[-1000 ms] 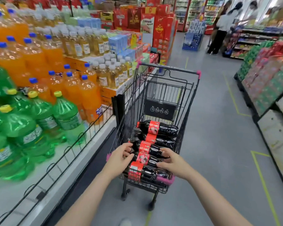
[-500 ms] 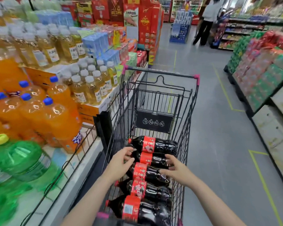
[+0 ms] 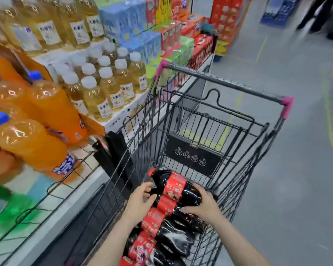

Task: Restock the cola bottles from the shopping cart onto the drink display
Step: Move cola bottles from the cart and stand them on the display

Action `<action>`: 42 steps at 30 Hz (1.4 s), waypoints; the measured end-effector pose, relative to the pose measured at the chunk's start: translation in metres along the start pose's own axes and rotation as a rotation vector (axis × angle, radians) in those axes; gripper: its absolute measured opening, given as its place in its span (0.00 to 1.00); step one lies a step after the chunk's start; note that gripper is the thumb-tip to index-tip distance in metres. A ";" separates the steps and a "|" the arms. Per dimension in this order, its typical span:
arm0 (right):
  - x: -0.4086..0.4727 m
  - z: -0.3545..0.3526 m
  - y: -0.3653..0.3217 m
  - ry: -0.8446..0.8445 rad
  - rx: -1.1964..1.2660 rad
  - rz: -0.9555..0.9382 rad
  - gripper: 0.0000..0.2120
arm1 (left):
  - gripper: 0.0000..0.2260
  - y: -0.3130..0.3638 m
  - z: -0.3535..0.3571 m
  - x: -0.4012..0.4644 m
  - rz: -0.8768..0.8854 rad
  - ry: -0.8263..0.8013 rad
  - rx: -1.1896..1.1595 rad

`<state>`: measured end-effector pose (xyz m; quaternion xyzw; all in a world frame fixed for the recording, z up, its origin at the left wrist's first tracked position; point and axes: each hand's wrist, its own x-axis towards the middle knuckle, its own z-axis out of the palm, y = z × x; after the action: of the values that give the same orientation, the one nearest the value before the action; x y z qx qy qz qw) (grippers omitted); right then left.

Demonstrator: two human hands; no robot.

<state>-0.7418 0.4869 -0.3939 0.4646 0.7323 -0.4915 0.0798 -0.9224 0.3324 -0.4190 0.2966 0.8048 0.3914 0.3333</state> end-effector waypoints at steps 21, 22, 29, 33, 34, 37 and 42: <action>0.171 0.045 0.063 0.107 -0.685 0.059 0.57 | 0.29 -0.100 0.114 0.171 -0.268 0.048 -0.332; 0.172 0.043 0.064 0.092 -0.683 0.052 0.57 | 0.27 -0.099 0.114 0.172 -0.265 0.057 -0.338; 0.184 0.028 0.071 -0.065 -0.656 -0.033 0.58 | 0.25 -0.093 0.120 0.179 -0.258 0.123 -0.335; 0.176 0.024 0.067 -0.043 -0.619 -0.082 0.55 | 0.24 -0.076 0.111 0.168 -0.216 0.173 -0.323; 0.171 0.025 0.065 -0.025 -0.592 -0.088 0.55 | 0.25 -0.072 0.106 0.165 -0.190 0.176 -0.314; 0.149 0.031 0.055 0.060 -0.492 -0.085 0.55 | 0.28 -0.054 0.086 0.159 -0.112 0.142 -0.280; 0.092 0.033 0.018 0.181 -0.310 -0.086 0.54 | 0.27 -0.007 0.040 0.130 0.016 0.074 -0.182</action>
<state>-0.7905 0.5174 -0.4747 0.4572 0.8228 -0.3318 0.0629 -0.9714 0.4424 -0.4829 0.2566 0.7755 0.4762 0.3257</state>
